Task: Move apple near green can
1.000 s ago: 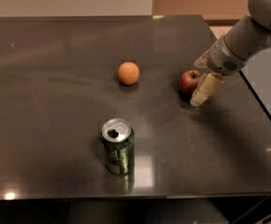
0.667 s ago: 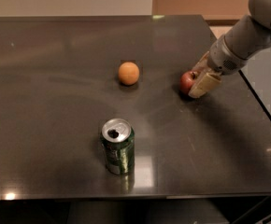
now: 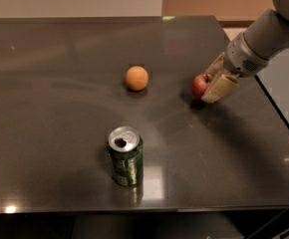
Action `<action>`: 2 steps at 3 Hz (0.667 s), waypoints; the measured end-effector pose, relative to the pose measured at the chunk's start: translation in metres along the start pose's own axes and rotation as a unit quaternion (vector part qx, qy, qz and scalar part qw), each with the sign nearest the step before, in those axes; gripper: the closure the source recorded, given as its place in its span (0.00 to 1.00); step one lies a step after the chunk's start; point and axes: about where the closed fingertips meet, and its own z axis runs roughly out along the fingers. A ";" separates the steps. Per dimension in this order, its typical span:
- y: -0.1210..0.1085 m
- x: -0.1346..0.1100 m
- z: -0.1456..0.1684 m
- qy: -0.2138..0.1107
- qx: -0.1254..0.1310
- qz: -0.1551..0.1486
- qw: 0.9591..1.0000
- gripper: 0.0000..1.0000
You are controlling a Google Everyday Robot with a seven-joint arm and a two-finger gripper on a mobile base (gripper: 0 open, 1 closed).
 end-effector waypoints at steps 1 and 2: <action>0.029 -0.015 -0.010 -0.005 -0.020 -0.023 1.000 1.00; 0.066 -0.028 -0.020 -0.009 -0.039 -0.049 0.998 1.00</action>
Offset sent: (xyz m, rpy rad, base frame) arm -0.1077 0.0510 0.0321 0.0078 0.0381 0.1957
